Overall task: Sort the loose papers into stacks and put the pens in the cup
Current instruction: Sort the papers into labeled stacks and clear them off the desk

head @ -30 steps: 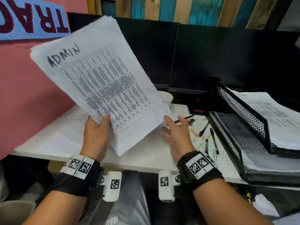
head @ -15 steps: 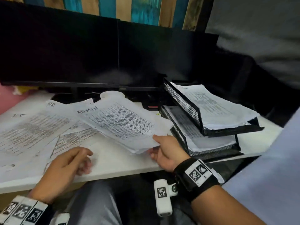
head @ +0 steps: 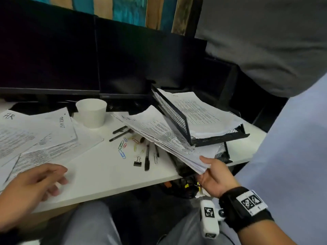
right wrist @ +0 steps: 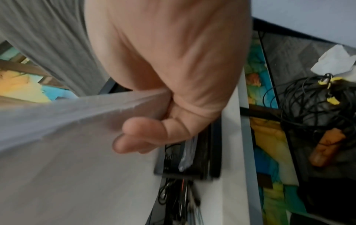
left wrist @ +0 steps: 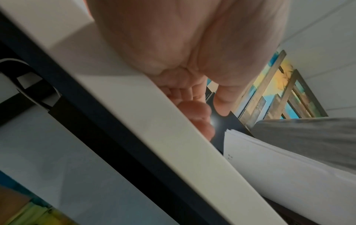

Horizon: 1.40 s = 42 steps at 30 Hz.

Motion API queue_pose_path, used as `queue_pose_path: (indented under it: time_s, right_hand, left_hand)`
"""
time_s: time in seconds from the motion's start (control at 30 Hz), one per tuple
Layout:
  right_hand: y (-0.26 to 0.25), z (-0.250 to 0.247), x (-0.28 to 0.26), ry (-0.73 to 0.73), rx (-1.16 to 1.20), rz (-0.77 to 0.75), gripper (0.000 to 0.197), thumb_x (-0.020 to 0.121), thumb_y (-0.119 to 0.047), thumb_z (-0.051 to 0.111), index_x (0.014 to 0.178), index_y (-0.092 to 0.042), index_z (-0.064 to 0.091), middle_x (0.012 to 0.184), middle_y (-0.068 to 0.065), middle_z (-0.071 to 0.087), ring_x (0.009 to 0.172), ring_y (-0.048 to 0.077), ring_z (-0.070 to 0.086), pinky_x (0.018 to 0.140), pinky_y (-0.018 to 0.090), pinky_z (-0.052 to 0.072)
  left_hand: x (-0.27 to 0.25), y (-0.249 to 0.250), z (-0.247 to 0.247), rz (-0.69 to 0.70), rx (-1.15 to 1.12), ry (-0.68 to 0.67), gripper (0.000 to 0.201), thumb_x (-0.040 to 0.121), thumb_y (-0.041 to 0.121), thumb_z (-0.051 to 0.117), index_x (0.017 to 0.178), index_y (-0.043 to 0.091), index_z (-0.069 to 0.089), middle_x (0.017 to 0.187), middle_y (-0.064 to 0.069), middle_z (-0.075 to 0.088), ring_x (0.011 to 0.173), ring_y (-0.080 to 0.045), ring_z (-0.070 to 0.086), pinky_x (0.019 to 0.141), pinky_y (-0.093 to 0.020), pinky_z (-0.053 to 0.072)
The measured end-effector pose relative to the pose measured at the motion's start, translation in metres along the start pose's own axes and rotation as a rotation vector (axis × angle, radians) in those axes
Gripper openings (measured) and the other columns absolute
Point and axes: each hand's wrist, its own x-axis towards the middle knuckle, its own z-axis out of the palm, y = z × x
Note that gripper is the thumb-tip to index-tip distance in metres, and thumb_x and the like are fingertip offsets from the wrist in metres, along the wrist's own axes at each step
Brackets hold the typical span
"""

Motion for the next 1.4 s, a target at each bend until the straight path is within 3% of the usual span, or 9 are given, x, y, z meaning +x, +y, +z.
queue_pose_path:
  time_s: [0.13, 0.27, 0.33, 0.43, 0.67, 0.93, 1.13, 1.2, 1.4]
  right_hand:
    - [-0.022, -0.023, 0.019, 0.128, -0.045, -0.069, 0.011, 0.106, -0.007, 0.050, 0.118, -0.010, 0.050, 0.086, 0.016, 0.068, 0.042, 0.018, 0.044, 0.033, 0.021, 0.036]
    - [-0.035, -0.025, 0.030, 0.206, -0.070, -0.156, 0.010, 0.110, -0.010, 0.045, 0.111, -0.006, 0.054, 0.058, 0.010, 0.068, 0.033, 0.015, 0.056, 0.032, 0.019, 0.038]
    - [-0.039, -0.021, 0.036, 0.250, -0.099, -0.181, 0.014, 0.111, -0.010, 0.041, 0.116, -0.008, 0.054, 0.065, 0.013, 0.070, 0.036, 0.015, 0.063, 0.033, 0.018, 0.041]
    - [-0.042, -0.012, 0.047, 0.284, -0.186, -0.206, 0.031, 0.112, -0.008, 0.037, 0.138, -0.011, 0.052, 0.101, 0.019, 0.072, 0.040, 0.014, 0.066, 0.034, 0.018, 0.044]
    - [-0.045, 0.005, 0.058, 0.311, -0.389, -0.271, 0.024, 0.102, 0.003, 0.038, 0.089, -0.009, 0.054, 0.071, 0.011, 0.055, 0.035, 0.010, 0.049, 0.032, 0.015, 0.032]
    - [-0.041, 0.002, 0.060, 0.281, -0.161, -0.233, 0.023, 0.106, 0.003, 0.039, 0.092, -0.006, 0.054, 0.072, 0.014, 0.058, 0.044, 0.017, 0.059, 0.039, 0.023, 0.052]
    - [-0.018, 0.006, 0.045, 0.421, -0.197, -0.479, 0.025, 0.097, 0.006, 0.042, 0.085, -0.015, 0.050, 0.066, 0.007, 0.045, 0.043, 0.017, 0.033, 0.038, 0.021, 0.025]
    - [-0.006, 0.013, 0.033, 0.321, -0.215, -0.484, 0.026, 0.098, 0.006, 0.044, 0.084, -0.016, 0.050, 0.065, 0.004, 0.046, 0.039, 0.011, 0.031, 0.036, 0.021, 0.023]
    - [0.017, 0.062, -0.016, -0.321, -0.558, -0.292, 0.016, 0.102, -0.008, 0.063, 0.113, -0.005, 0.074, 0.074, 0.008, 0.066, 0.047, 0.016, 0.047, 0.037, 0.026, 0.038]
  left_hand:
    - [0.005, -0.006, -0.003, 0.027, 0.031, -0.017, 0.021, 0.101, 0.018, 0.058, 0.091, 0.020, 0.076, 0.079, -0.003, 0.075, 0.055, -0.011, 0.064, 0.039, -0.017, 0.046]
    - [0.006, -0.023, 0.004, 0.025, -0.025, 0.057, 0.019, 0.101, 0.009, 0.059, 0.098, 0.015, 0.076, 0.076, 0.000, 0.074, 0.054, -0.022, 0.059, 0.042, -0.028, 0.041]
    - [0.009, -0.039, 0.007, 0.019, -0.006, 0.097, 0.026, 0.102, 0.003, 0.056, 0.107, 0.023, 0.074, 0.081, 0.002, 0.073, 0.049, -0.018, 0.053, 0.041, -0.032, 0.035]
    - [0.017, -0.042, 0.004, -0.051, 0.021, 0.074, 0.023, 0.104, 0.009, 0.055, 0.098, 0.025, 0.071, 0.081, -0.004, 0.073, 0.046, -0.011, 0.059, 0.038, -0.010, 0.036]
    - [0.016, -0.026, 0.000, -0.076, -0.015, -0.003, 0.019, 0.104, 0.008, 0.053, 0.103, 0.014, 0.071, 0.086, -0.013, 0.073, 0.053, -0.021, 0.060, 0.043, -0.013, 0.043]
    - [0.008, -0.008, 0.000, -0.048, -0.014, 0.011, 0.020, 0.102, 0.007, 0.057, 0.097, 0.017, 0.073, 0.081, -0.009, 0.076, 0.050, -0.014, 0.062, 0.040, -0.013, 0.044]
    - [0.000, 0.005, -0.001, -0.035, -0.034, 0.000, 0.021, 0.101, 0.018, 0.060, 0.093, 0.028, 0.076, 0.081, -0.004, 0.077, 0.053, -0.016, 0.064, 0.042, -0.014, 0.044]
    - [-0.004, 0.014, 0.000, -0.028, -0.035, -0.007, 0.014, 0.097, 0.029, 0.064, 0.094, 0.032, 0.077, 0.081, -0.003, 0.078, 0.056, -0.017, 0.066, 0.042, -0.016, 0.045]
    - [-0.012, 0.030, 0.002, -0.031, -0.017, -0.016, 0.023, 0.100, 0.016, 0.063, 0.090, 0.030, 0.076, 0.083, -0.005, 0.078, 0.064, -0.023, 0.067, 0.052, -0.023, 0.051]
